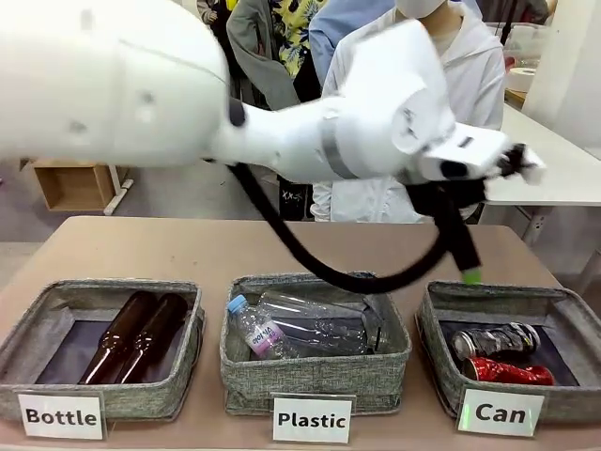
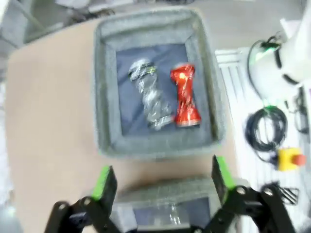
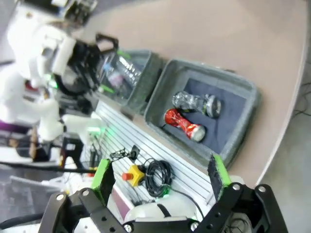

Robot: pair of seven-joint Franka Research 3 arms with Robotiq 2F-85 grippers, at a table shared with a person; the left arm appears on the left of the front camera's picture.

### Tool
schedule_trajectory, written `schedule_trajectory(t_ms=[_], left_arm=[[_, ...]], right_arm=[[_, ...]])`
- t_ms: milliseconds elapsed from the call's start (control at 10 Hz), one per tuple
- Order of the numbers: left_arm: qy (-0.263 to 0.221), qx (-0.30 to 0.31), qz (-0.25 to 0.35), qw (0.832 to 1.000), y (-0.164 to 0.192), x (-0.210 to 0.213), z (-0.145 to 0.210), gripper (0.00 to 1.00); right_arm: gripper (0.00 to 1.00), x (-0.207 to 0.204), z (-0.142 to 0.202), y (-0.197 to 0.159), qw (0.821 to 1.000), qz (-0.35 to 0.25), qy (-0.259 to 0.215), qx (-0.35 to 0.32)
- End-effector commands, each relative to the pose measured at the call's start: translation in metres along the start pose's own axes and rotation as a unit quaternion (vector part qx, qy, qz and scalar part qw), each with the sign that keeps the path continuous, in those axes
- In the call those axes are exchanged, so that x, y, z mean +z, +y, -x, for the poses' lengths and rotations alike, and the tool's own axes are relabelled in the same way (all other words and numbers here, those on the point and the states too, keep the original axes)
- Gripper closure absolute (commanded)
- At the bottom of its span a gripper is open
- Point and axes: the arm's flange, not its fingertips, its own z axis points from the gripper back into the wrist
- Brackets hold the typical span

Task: Sort the can waste into the basket.
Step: Pick up the can waste from the table and place it in the right Fabric basket.

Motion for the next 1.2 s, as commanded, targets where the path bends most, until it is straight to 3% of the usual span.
schedule_trajectory(t_ms=[0, 200, 300, 400, 500, 600, 800, 900, 1000, 1100], left_arm=[[-0.036, 0.055, 0.056, 0.996, -0.019, 0.066, 0.082, 0.0], [-0.106, 0.161, 0.017, 0.981, -0.04, 0.123, 0.176, 0.0], [-0.153, 0.213, 0.007, 0.965, -0.054, 0.147, 0.221, 0.0], [-0.2, 0.248, 0.015, 0.948, -0.061, 0.166, 0.266, 0.0], [-0.218, 0.362, -0.027, 0.906, -0.067, 0.187, 0.311, 0.0], [-0.249, 0.419, 0.002, 0.873, -0.067, 0.202, 0.359, 0.0], [-0.289, 0.45, 0.083, 0.841, -0.06, 0.212, 0.43, 0.0], [-0.33, 0.447, 0.137, 0.82, -0.053, 0.21, 0.464, 0.0], [-0.409, 0.455, 0.175, 0.772, -0.043, 0.209, 0.496, 0.0], [-0.456, 0.486, 0.156, 0.729, -0.032, 0.198, 0.522, 0.0]], right_arm=[[0.0, -0.051, -0.047, 0.019, 0.994, -0.006, 0.092, 0.058], [0.0, -0.139, -0.097, 0.05, 0.976, -0.02, 0.191, 0.103], [0.0, -0.178, -0.111, 0.067, 0.976, -0.031, 0.189, 0.103], [0.0, -0.216, -0.123, 0.078, 0.981, -0.054, 0.167, 0.083], [0.0, -0.25, -0.123, 0.088, 0.984, -0.097, 0.143, 0.045], [0.0, -0.276, -0.12, 0.084, 0.979, -0.156, 0.129, -0.006], [0.0, -0.291, -0.114, 0.056, 0.965, -0.219, 0.048, -0.136], [0.0, -0.283, -0.112, 0.039, 0.95, -0.235, -0.025, -0.202], [0.0, -0.275, -0.11, 0.024, 0.945, -0.219, -0.064, -0.233], [0.0, -0.263, -0.112, 0.004, 0.951, -0.179, -0.096, -0.233]])
